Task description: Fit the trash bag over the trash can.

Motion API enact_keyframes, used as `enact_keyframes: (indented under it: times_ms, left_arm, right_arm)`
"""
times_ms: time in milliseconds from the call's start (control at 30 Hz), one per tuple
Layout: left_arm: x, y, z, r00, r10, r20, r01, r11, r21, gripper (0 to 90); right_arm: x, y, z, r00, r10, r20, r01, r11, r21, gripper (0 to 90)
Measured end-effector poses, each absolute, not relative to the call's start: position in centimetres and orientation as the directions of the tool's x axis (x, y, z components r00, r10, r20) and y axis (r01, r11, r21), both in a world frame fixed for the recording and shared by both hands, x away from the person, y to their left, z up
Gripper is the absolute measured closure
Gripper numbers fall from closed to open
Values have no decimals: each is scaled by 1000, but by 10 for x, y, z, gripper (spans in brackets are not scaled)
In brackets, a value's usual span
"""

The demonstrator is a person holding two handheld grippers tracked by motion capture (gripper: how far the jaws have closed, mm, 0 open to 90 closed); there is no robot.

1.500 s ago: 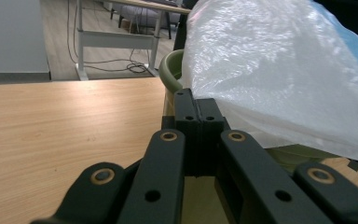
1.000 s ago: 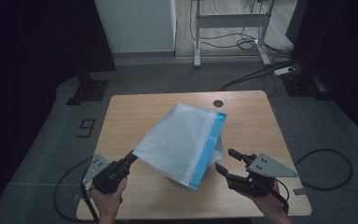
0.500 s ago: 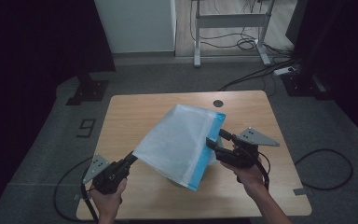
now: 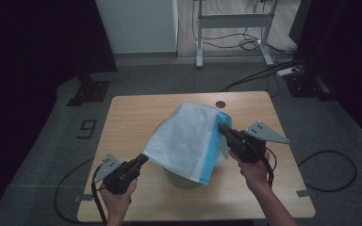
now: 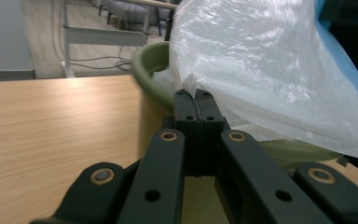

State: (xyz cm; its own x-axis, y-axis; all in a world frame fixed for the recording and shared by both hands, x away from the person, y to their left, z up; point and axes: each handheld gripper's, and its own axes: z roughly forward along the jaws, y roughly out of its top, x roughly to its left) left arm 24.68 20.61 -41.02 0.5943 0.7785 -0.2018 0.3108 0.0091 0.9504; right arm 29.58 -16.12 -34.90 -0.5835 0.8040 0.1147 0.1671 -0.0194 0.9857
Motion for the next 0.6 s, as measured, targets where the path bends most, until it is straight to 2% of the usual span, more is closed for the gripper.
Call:
enact_keyframes:
  times_ms: [167, 233, 267, 300, 367, 600]
  left_arm:
    - [242, 193, -407, 662, 729, -177, 306, -47, 951, 871]
    - [241, 193, -407, 687, 701, -190, 320, -58, 946, 766]
    - [241, 194, -407, 703, 684, -194, 324, -65, 944, 766]
    - [236, 201, -406, 724, 663, -191, 314, -71, 947, 642]
    - [234, 205, -404, 728, 656, -201, 319, -64, 946, 509]
    - [227, 230, -380, 726, 662, -185, 270, -27, 962, 418]
  right_arm:
    - [291, -163, -327, -569, 818, 78, 93, -30, 995, 887]
    - [288, -163, -323, -570, 819, 69, 74, -33, 997, 887]
    - [287, -163, -322, -568, 821, 62, 67, -29, 997, 887]
    - [286, -163, -322, -569, 821, 49, 61, -18, 998, 887]
    - [285, -164, -323, -568, 822, 43, 57, -13, 998, 886]
    - [287, -167, -322, -561, 826, 51, 58, -22, 998, 887]
